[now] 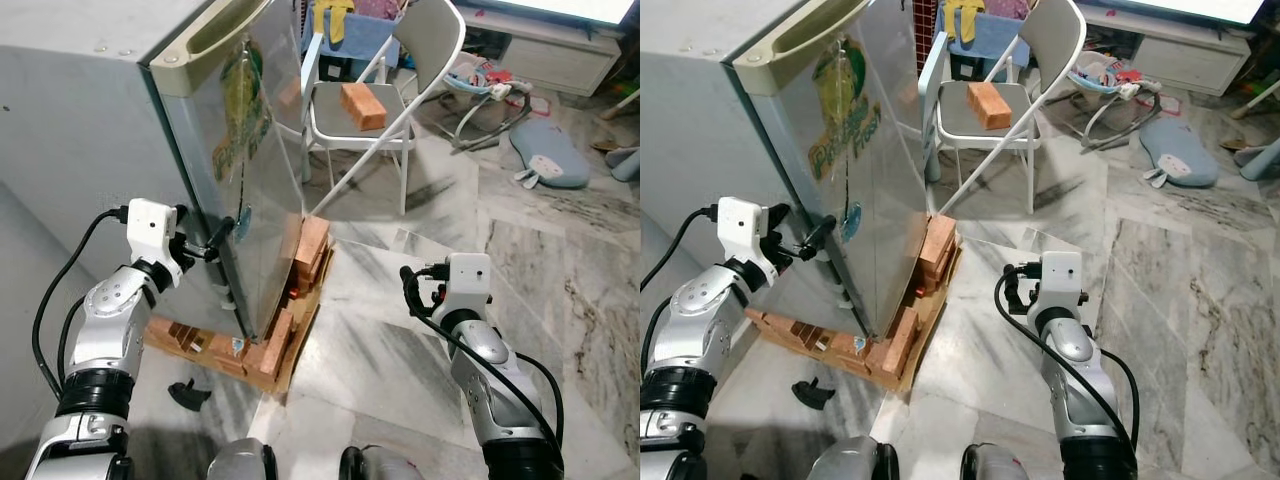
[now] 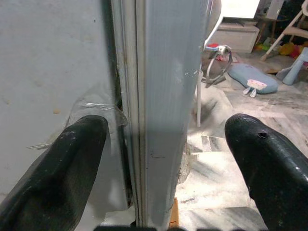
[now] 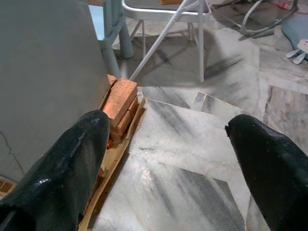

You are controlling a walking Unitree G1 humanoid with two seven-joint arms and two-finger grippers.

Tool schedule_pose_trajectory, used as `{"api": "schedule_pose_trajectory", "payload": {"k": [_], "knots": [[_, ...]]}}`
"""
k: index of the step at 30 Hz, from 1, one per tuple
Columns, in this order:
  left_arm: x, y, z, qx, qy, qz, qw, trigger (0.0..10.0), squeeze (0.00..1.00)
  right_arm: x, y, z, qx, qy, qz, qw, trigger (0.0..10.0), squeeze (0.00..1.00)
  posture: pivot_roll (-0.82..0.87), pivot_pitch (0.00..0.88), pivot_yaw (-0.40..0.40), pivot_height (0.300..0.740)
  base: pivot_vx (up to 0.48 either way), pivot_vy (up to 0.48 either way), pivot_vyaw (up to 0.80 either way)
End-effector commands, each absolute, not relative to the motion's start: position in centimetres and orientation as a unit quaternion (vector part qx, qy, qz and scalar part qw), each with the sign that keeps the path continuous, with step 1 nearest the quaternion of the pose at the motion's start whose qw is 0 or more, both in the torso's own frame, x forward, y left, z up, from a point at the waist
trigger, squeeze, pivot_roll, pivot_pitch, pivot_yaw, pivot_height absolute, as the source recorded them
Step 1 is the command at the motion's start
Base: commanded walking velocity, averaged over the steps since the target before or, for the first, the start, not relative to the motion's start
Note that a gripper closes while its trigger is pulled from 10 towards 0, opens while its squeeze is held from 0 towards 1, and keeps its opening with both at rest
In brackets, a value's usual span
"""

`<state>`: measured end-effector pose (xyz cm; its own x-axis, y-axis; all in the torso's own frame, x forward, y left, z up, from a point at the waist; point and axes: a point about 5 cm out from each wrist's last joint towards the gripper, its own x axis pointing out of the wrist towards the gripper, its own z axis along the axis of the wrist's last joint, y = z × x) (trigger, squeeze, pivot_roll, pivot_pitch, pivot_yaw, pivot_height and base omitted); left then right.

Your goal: Restocking fridge

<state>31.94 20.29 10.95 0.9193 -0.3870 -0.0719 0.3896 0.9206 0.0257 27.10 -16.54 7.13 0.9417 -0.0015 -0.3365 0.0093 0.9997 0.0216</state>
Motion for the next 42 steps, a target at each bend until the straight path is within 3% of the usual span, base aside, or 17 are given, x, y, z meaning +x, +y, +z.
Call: {"api": "schedule_pose_trajectory", "payload": {"k": [1, 14, 21, 25, 27, 32, 35, 39, 42], "knots": [[32.0, 18.4, 11.3, 0.026, 0.023, -0.241, 0.97, 10.0, 0.0, 27.4, -16.5, 7.8, 0.012, 0.161, -0.001, 0.987, 10.0, 0.0, 0.05, 0.081, -0.025, 0.74, 0.0, 0.0, 0.0], [31.7, 17.1, 10.8, 0.031, 0.026, -0.255, 0.966, 10.0, 0.0, 27.5, -16.5, 7.7, 0.01, 0.168, 0.002, 0.986, 10.0, 0.0, 0.04, 0.082, -0.023, 0.74, 0.0, 0.0, 0.0], [32.6, 17.2, 10.3, 0.077, 0.036, -0.214, 0.973, 10.0, 0.0, 27.7, -16.4, 7.7, 0.008, 0.168, 0.005, 0.986, 10.0, 0.0, 0.04, 0.079, -0.028, 0.74, 0.0, 0.0, 0.0], [33.3, 15.4, 10.8, 0.079, 0.029, -0.239, 0.967, 10.0, 0.0, 27.7, -16.4, 7.9, 0.009, 0.163, 0.0, 0.987, 10.0, 0.0, 0.04, 0.069, -0.033, 0.74, 0.0, 0.0, 0.0], [32.7, 13.5, 11.2, 0.069, 0.027, -0.298, 0.952, 10.0, 0.0, 27.6, -16.7, 8.1, 0.005, 0.155, -0.014, 0.988, 10.0, 0.0, 0.04, 0.068, -0.032, 0.74, 0.0, 0.0, 0.0], [27.8, 7.6, 12.1, 0.052, 0.034, -0.508, 0.859, 10.0, 0.0, 26.2, -19.0, 7.8, 0.015, 0.151, -0.09, 0.984, 10.0, 0.0, 0.04, 0.067, -0.029, 0.74, 0.0, 0.0, 0.0], [26.4, 6.8, 12.0, 0.037, 0.042, -0.54, 0.84, 10.0, 0.0, 25.9, -19.8, 7.6, 0.022, 0.152, -0.116, 0.981, 10.0, 0.0, 0.03, 0.067, -0.021, 0.74, 0.0, 0.0, 0.0], [27.3, 7.4, 11.5, 0.018, 0.046, -0.509, 0.859, 10.0, 0.0, 26.1, -19.9, 8.0, 0.019, 0.141, -0.121, 0.982, 10.0, 0.0, 0.03, 0.065, -0.02, 0.74, 0.0, 0.0, 0.0], [28.9, 9.1, 11.2, 0.037, 0.041, -0.447, 0.893, 10.0, 0.0, 26.7, -19.7, 8.5, 0.017, 0.127, -0.122, 0.984, 10.0, 0.0, 0.03, 0.066, -0.021, 0.74, 0.0, 0.0, 0.0]]}}
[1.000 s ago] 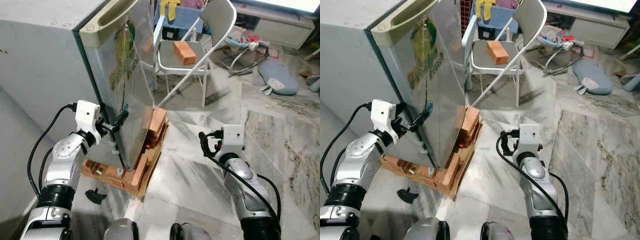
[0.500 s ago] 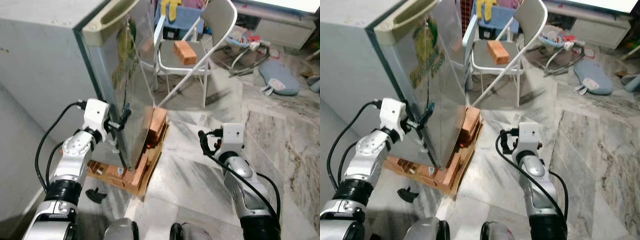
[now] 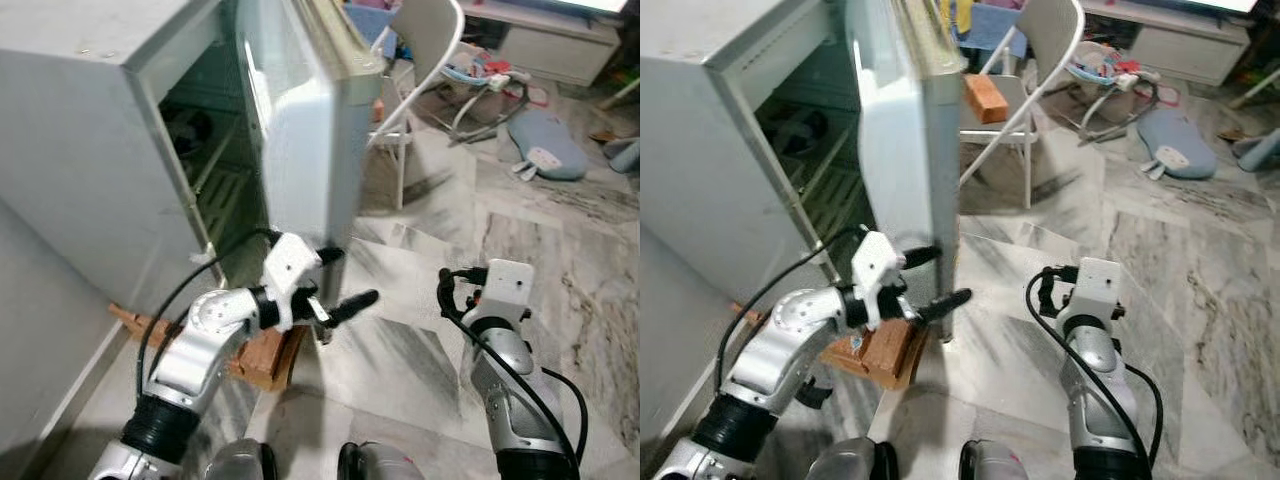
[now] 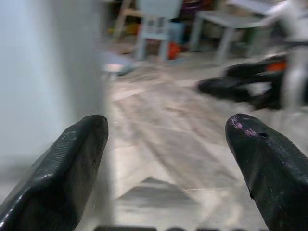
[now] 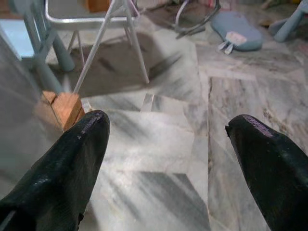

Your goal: Restocking fridge

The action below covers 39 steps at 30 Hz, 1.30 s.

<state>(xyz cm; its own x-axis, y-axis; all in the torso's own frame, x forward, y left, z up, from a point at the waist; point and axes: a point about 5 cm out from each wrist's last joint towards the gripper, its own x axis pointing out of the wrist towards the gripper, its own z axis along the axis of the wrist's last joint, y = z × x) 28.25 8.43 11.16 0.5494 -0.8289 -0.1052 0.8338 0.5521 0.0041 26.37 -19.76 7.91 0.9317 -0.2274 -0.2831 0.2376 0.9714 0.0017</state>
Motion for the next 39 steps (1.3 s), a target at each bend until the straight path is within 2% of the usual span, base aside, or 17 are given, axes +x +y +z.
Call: {"api": "schedule_pose_trajectory", "payload": {"k": [1, 7, 10, 14, 19, 33, 39], "knots": [[29.0, 9.3, 11.1, 0.038, 0.04, -0.44, 0.896, 10.0, 0.0, 26.7, -19.6, 8.5, 0.016, 0.126, -0.122, 0.984, 10.0, 0.0, 0.03, 0.066, -0.021, 0.74, 0.0, 0.0, 0.0], [29.8, 11.8, 11.5, 0.036, 0.032, -0.377, 0.925, 10.0, 0.0, 27.0, -19.6, 8.8, 0.015, 0.116, -0.126, 0.985, 10.0, 0.0, 0.05, 0.07, -0.028, 0.74, 0.0, 0.0, -0.4], [29.3, 13.4, 11.3, 0.038, 0.046, -0.347, 0.936, 10.0, 0.0, 27.2, -19.4, 9.1, 0.013, 0.108, -0.126, 0.986, 10.0, 0.0, 0.05, 0.067, -0.03, 0.74, 0.0, -0.447, -0.8], [29.0, 14.2, 10.7, 0.054, 0.046, -0.33, 0.941, 10.0, 0.0, 27.6, -19.1, 9.2, 0.013, 0.1, -0.122, 0.987, 10.0, 0.0, 0.05, 0.064, -0.028, 0.74, 0.0, -0.432, -0.53], [28.9, 14.0, 10.4, 0.048, 0.046, -0.326, 0.943, 10.0, 0.0, 28.0, -19.0, 9.5, 0.011, 0.092, -0.121, 0.988, 10.0, 0.0, 0.04, 0.06, -0.025, 0.74, 0.049, -0.419, 0.0], [29.8, 13.7, 10.4, 0.06, 0.04, -0.309, 0.948, 10.0, 0.0, 28.6, -18.6, 9.8, 0.025, 0.077, -0.114, 0.99, 10.0, 0.0, 0.04, 0.049, -0.025, 0.74, 0.337, -0.334, 0.0], [29.9, 14.2, 9.8, 0.062, 0.05, -0.304, 0.949, 10.0, 0.0, 29.0, -17.7, 10.6, 0.038, 0.048, -0.096, 0.993, 10.0, 0.0, 0.04, 0.039, -0.022, 0.74, 0.441, 0.0, 0.0]]}}
